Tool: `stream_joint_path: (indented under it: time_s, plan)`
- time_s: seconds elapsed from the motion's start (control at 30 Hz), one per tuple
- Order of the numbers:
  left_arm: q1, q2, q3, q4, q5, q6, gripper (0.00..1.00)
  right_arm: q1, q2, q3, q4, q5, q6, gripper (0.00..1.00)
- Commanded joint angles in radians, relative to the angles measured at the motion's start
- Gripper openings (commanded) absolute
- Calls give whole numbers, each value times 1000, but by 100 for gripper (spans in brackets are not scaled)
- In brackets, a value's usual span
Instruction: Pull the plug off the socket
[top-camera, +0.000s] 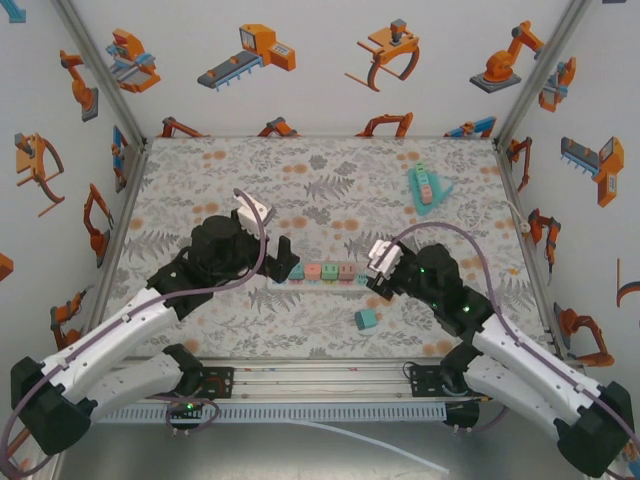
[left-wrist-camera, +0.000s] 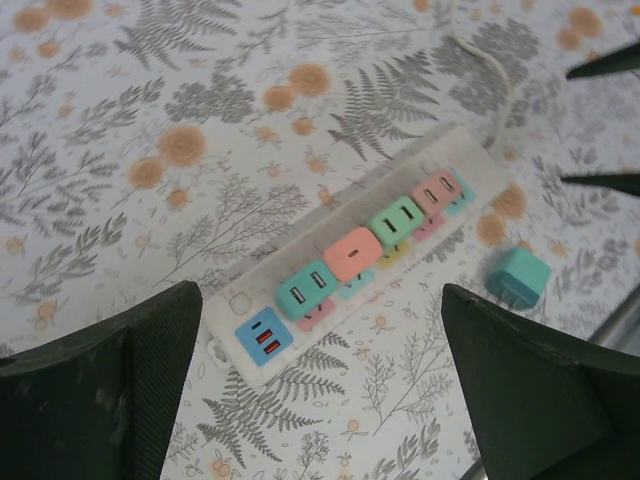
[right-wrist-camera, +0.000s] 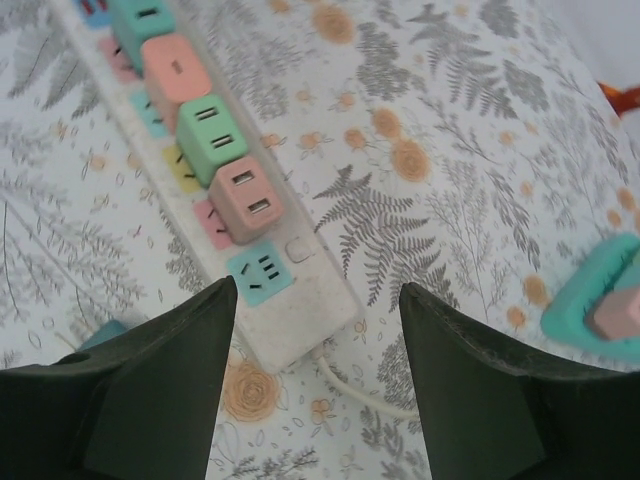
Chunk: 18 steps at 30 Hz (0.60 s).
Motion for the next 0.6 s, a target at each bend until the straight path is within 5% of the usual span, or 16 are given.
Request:
stream_joint_path:
  time_s: [0.0, 0.17, 0.43, 0.57]
  plan:
    - [43, 44, 37, -7, -147, -208, 97, 7, 126, 85, -69, -163, -224, 62]
    - [143, 121, 80, -152, -166, -381, 97, 1, 349, 185, -89, -257, -274, 62]
    - [170, 227, 81, -259, -170, -401, 100, -16, 545, 271, -81, -325, -280, 59]
    - [172, 295, 86, -262, -164, -437, 91, -22, 600, 279, -79, -355, -281, 54]
